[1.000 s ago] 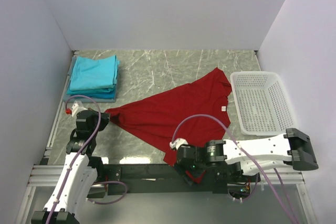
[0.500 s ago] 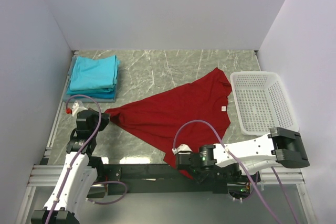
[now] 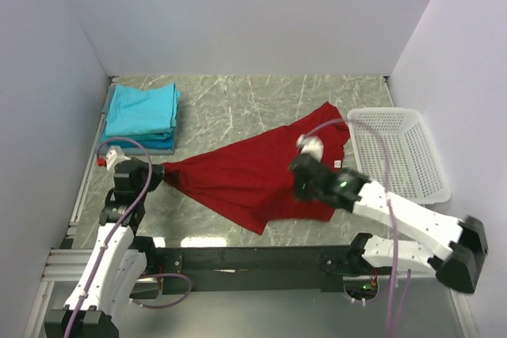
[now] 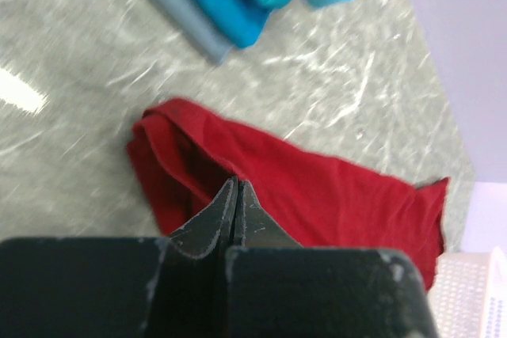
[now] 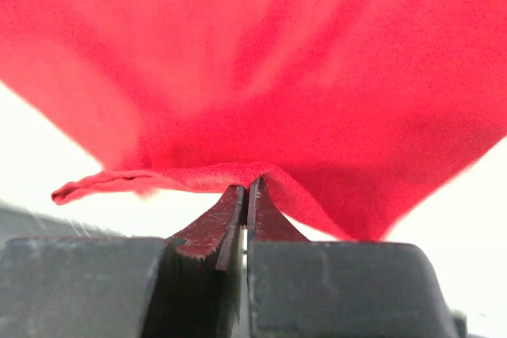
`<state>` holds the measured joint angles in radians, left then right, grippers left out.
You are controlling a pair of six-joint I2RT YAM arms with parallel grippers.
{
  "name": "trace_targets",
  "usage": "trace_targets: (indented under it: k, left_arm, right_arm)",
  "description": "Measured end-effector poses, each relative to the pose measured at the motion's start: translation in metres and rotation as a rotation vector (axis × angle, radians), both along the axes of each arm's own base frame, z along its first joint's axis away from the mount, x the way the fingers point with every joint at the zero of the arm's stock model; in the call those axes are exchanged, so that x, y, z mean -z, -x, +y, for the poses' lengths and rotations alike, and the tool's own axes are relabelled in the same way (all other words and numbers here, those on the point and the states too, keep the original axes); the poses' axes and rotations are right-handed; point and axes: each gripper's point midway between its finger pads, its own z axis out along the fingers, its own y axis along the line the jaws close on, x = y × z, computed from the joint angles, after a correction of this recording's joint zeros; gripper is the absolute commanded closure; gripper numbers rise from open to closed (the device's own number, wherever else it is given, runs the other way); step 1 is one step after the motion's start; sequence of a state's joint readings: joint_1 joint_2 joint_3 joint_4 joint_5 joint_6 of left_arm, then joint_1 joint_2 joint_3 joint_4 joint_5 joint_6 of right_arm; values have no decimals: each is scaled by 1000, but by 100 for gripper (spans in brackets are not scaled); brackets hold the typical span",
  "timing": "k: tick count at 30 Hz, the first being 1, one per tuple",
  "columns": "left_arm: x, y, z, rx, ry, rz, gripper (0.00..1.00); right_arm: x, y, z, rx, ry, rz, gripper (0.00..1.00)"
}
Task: Fold and stack the t-shirts
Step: Flatten the tshirt out
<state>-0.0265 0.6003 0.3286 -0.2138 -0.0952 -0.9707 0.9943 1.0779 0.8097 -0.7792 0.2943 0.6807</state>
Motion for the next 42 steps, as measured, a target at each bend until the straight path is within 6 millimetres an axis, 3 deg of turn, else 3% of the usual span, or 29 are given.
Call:
trace_targets:
  k: [3,5,7,11,16,21,24,25,28,29,30,31,32,35,36,37,39,42]
  left_arm:
    - [-20,-12,1,-12,2,-39,99]
    - [-40,-22,3,-25,2,-82,99]
    - [-64,-31,7,-44,-4,-132,99]
    - [-127,-47,15,-90,-15,-272,99]
    - [-224,-48,24,-133,-38,-481,99]
    - [-312,-25,26,-131,-65,-684,99]
    - [-343,-7,21,-100,-81,-754,99]
    - [-350,-3,18,-78,-84,-767,99]
    - [-351,-4,-5,54,-89,-764,70]
    - [-343,-10,-13,105,-87,-740,44]
    - [-329,-19,-23,165,-85,-702,28]
    - [-308,-31,-34,230,-69,-651,24]
    - [-287,-41,-43,278,-49,-593,4]
    - [-205,-67,-67,409,10,-372,1]
    - [-163,-72,-77,451,36,-262,1]
    - [-156,-71,-82,472,42,-240,1]
    - [-121,-66,-106,550,42,-139,0]
    - [-101,-58,-145,697,21,-92,1]
  right_arm:
    - [-69,-69,-14,156,-130,-221,100]
    - [-112,-101,-29,223,-165,-338,100]
    - [-160,-129,-46,280,-167,-460,100]
    - [-237,-159,-73,351,-153,-629,100]
    - [-325,-160,-107,390,-127,-825,100]
    - [-406,-131,-124,345,-149,-1000,100]
    - [-439,-103,-131,301,-195,-1085,100]
    - [-443,-96,-132,285,-204,-1100,100]
    - [-433,-79,-136,259,-205,-1107,100]
    - [-427,-77,-138,267,-203,-1102,100]
    - [-419,-77,-139,277,-204,-1088,100]
    - [-409,-81,-138,286,-198,-1071,100]
    - [-396,-87,-135,296,-194,-1048,100]
    - [-346,-109,-120,276,-156,-944,100]
    - [-329,-114,-116,270,-143,-906,100]
    - [-313,-118,-113,267,-130,-869,100]
    - [-274,-127,-109,283,-103,-793,100]
    - [-204,-127,-109,315,-50,-650,100]
